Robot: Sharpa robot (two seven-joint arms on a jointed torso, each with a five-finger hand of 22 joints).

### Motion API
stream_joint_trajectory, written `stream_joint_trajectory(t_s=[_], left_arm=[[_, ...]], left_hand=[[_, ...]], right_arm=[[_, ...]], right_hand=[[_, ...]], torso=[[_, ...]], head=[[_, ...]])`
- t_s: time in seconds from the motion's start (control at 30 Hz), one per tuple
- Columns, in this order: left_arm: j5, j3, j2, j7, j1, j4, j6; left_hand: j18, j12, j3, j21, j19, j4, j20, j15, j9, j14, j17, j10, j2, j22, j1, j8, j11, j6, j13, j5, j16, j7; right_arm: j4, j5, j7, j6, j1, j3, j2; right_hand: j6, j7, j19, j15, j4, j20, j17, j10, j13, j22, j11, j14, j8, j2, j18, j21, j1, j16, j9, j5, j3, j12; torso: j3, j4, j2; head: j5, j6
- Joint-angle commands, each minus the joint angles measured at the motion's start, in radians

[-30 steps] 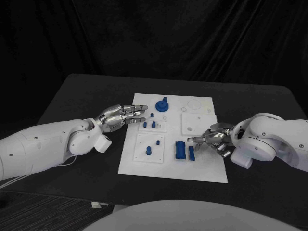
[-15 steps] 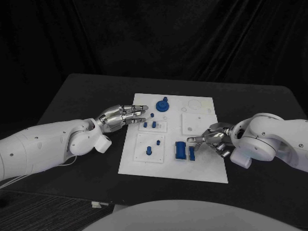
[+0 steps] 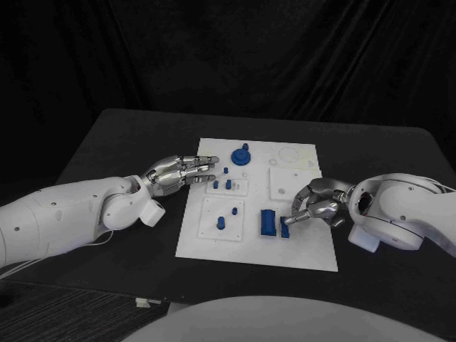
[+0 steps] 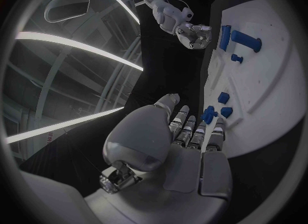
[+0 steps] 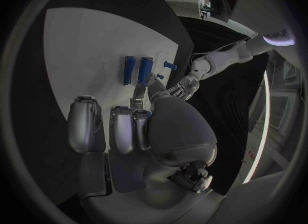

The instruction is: Assemble the parts on the task board

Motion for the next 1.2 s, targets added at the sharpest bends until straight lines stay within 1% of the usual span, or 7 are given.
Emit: stream_joint_trajectory(t_s=[0.03, 0.13, 0.17, 0.47, 0.63, 0.67, 1.2], left_arm=[[0.006, 0.001, 0.001, 0.014, -0.002, 0.002, 0.009], [0.006, 0.001, 0.001, 0.014, -0.002, 0.002, 0.010], [0.006, 0.001, 0.001, 0.013, -0.002, 0.002, 0.010], [0.006, 0.001, -0.001, 0.013, -0.002, 0.003, 0.010], [0.006, 0.001, 0.000, 0.013, -0.002, 0.003, 0.011], [0.006, 0.001, 0.000, 0.013, -0.002, 0.002, 0.011], [0.006, 0.001, -0.001, 0.012, -0.003, 0.003, 0.011]], left_hand=[[0.014, 0.003, 0.007, 0.006, 0.006, 0.001, -0.002, 0.003, 0.001, 0.002, 0.001, 0.001, 0.001, 0.000, -0.008, 0.005, 0.008, 0.003, 0.001, 0.006, 0.005, 0.004], [0.014, 0.003, 0.007, 0.006, 0.006, 0.001, -0.002, 0.003, 0.001, 0.002, 0.001, 0.001, 0.001, 0.000, -0.008, 0.005, 0.008, 0.003, 0.001, 0.006, 0.005, 0.004], [0.014, 0.003, 0.007, 0.006, 0.006, 0.001, -0.002, 0.003, 0.001, 0.002, 0.001, 0.001, 0.001, 0.000, -0.008, 0.005, 0.008, 0.003, 0.001, 0.006, 0.005, 0.004], [0.014, 0.003, 0.007, 0.006, 0.006, 0.001, -0.002, 0.003, 0.001, 0.002, 0.001, 0.001, 0.001, 0.000, -0.008, 0.005, 0.008, 0.003, 0.001, 0.006, 0.005, 0.004], [0.014, 0.003, 0.007, 0.006, 0.006, 0.001, -0.002, 0.003, 0.001, 0.002, 0.001, 0.001, 0.001, 0.000, -0.008, 0.005, 0.008, 0.003, 0.001, 0.006, 0.005, 0.004], [0.014, 0.003, 0.007, 0.006, 0.006, 0.001, -0.002, 0.003, 0.001, 0.002, 0.001, 0.001, 0.001, 0.000, -0.008, 0.005, 0.008, 0.003, 0.001, 0.006, 0.005, 0.004], [0.014, 0.003, 0.010, 0.006, 0.005, 0.000, -0.002, 0.003, 0.002, 0.002, 0.001, 0.002, 0.001, -0.001, -0.009, 0.006, 0.009, 0.006, 0.001, 0.006, 0.005, 0.005]], right_arm=[[0.014, -0.270, 0.062, -0.028, -0.002, 0.000, -0.008], [0.018, -0.328, 0.062, -0.026, -0.011, 0.000, -0.013], [0.017, -0.338, 0.062, -0.026, -0.014, 0.000, -0.013], [0.004, -0.369, 0.049, -0.003, -0.034, 0.000, -0.004], [0.001, -0.372, 0.037, 0.024, -0.037, 0.000, -0.001], [0.001, -0.373, 0.031, 0.038, -0.039, 0.000, 0.000], [-0.007, -0.374, 0.016, 0.066, -0.049, 0.000, 0.013]], right_hand=[[-0.008, 0.000, 0.023, -0.007, 0.003, -0.008, 0.070, 0.105, 0.263, 0.189, -0.005, 0.071, 0.019, 0.000, 0.002, 0.005, 0.008, 0.007, 0.020, -0.009, -0.008, 0.004], [-0.020, -0.004, 0.023, -0.010, 0.010, -0.010, 0.071, 0.105, 0.263, 0.190, -0.008, 0.071, 0.058, -0.002, 0.001, 0.007, 0.008, 0.007, 0.062, -0.042, -0.017, 0.004], [-0.023, -0.007, 0.023, -0.011, 0.022, -0.012, 0.071, 0.105, 0.263, 0.190, -0.011, 0.071, 0.084, -0.002, 0.002, 0.006, 0.002, 0.007, 0.090, -0.063, -0.024, 0.004], [-0.022, -0.018, 0.022, -0.018, 0.069, -0.019, 0.070, 0.105, 0.263, 0.189, -0.020, 0.071, 0.139, -0.012, 0.002, 0.003, -0.023, 0.006, 0.155, -0.120, -0.043, 0.004], [-0.020, -0.023, 0.023, -0.022, 0.106, -0.023, 0.072, 0.105, 0.263, 0.189, -0.025, 0.071, 0.157, -0.042, 0.002, 0.006, -0.044, 0.007, 0.181, -0.135, -0.053, 0.004], [-0.007, -0.027, 0.023, -0.026, 0.133, -0.026, 0.073, 0.105, 0.263, 0.190, -0.029, 0.071, 0.177, -0.076, 0.001, 0.008, -0.049, 0.007, 0.205, -0.135, -0.052, 0.004], [-0.005, -0.032, 0.022, -0.030, 0.185, -0.030, 0.071, 0.105, 0.263, 0.190, -0.033, 0.070, 0.192, -0.100, 0.001, 0.006, -0.050, 0.006, 0.235, -0.135, -0.067, 0.004]], torso=[[0.0002, 0.0009, 0.000], [0.0002, 0.0005, 0.000], [0.0002, 0.0004, 0.000], [-0.0001, 0.0002, 0.000], [0.0001, 0.0005, 0.000], [0.0000, 0.0004, 0.000], [0.0000, 0.0005, 0.000]], head=[[-0.003, 0.000], [-0.002, 0.000], [-0.001, 0.000], [0.000, 0.000], [0.000, 0.000], [0.000, 0.000], [0.002, 0.000]])
